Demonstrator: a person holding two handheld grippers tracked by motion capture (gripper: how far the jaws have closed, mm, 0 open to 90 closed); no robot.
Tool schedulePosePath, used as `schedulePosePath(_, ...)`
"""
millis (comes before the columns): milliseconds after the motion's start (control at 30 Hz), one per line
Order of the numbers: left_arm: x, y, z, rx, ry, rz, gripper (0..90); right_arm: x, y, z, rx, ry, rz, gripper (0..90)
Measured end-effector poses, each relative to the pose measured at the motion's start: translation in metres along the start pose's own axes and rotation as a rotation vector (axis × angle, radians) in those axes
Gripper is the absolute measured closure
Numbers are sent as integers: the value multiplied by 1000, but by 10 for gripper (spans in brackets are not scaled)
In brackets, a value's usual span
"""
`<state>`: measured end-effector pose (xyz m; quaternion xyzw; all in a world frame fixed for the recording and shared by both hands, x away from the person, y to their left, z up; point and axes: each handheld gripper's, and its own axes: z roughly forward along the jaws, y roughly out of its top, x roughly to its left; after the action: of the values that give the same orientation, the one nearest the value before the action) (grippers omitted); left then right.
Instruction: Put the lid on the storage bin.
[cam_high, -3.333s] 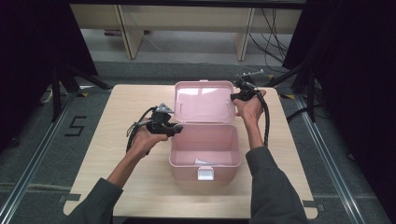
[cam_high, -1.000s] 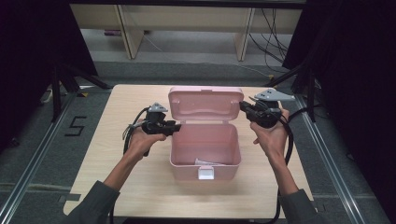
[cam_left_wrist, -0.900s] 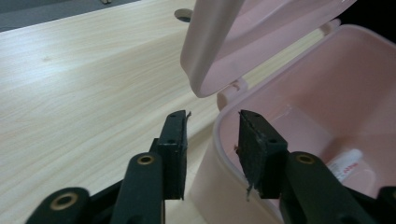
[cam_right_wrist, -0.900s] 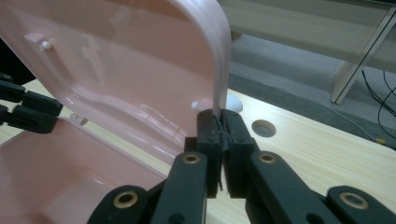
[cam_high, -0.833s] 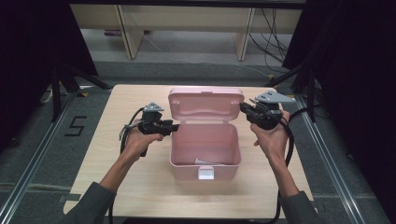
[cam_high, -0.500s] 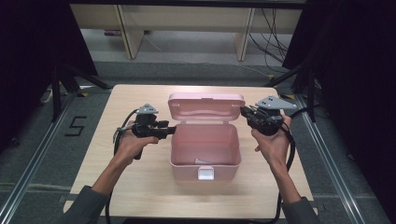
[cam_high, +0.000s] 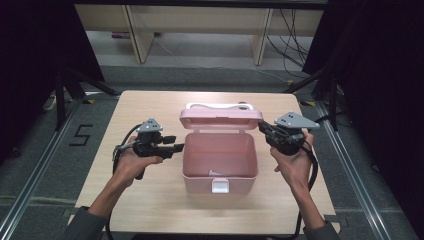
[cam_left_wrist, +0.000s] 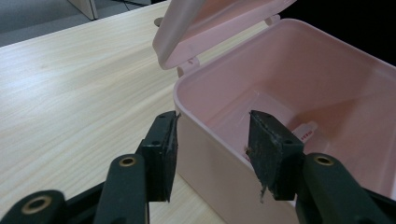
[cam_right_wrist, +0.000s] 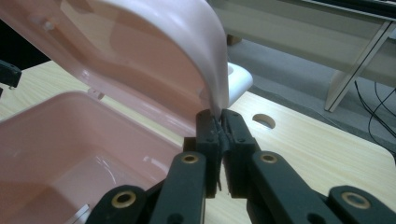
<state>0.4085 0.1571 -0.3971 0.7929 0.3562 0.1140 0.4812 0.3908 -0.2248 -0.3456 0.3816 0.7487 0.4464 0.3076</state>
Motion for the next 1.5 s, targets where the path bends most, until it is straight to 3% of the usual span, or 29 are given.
schedulePosePath(233, -3, -8, -7, 5, -1, 6, 526, 5, -7, -4, -12, -8, -12, 868)
schedulePosePath(533, -5, -17, -14, 19, -18, 8, 521, 11, -18, -11, -10, 13, 8, 863)
schedulePosePath(633, -8, -19, -14, 14, -11, 10, 519, 10, -20, -13, -2, 20, -5, 862)
schedulePosePath(700, -8, -20, -15, 21, -22, 14, 517, 12, -23, -15, 3, 32, 13, 869)
schedulePosePath(733, -9, -20, -15, 17, -21, 9, 516, 11, -24, -14, -13, 26, -1, 881)
schedulePosePath(767, -9, -21, -15, 21, -26, 11, 516, 12, -25, -15, -13, 36, 19, 895)
schedulePosePath(833, -10, -21, -16, 17, -23, 13, 515, 11, -25, -17, -8, 33, 7, 900)
schedulePosePath(867, -10, -22, -17, 10, -11, 11, 513, 10, -28, -19, -1, 52, 43, 900)
schedulePosePath(967, -10, -21, -17, -4, -7, 1, 515, 7, -29, -17, -25, 45, 21, 900)
schedulePosePath(1100, -9, -22, -19, 2, -8, 2, 515, 10, -29, -18, 8, 57, 36, 900)
schedulePosePath(1233, -8, -23, -19, 4, -7, 3, 511, 9, -33, -17, -9, 70, 39, 900)
schedulePosePath(1300, -8, -24, -20, 3, -6, 1, 510, 9, -34, -18, -9, 55, 27, 900)
schedulePosePath(1400, -8, -26, -20, 6, -3, 1, 510, 10, -36, -21, 19, 87, 69, 900)
schedulePosePath(1500, -8, -27, -21, 9, -11, 3, 509, 7, -37, -22, 10, 75, 36, 900)
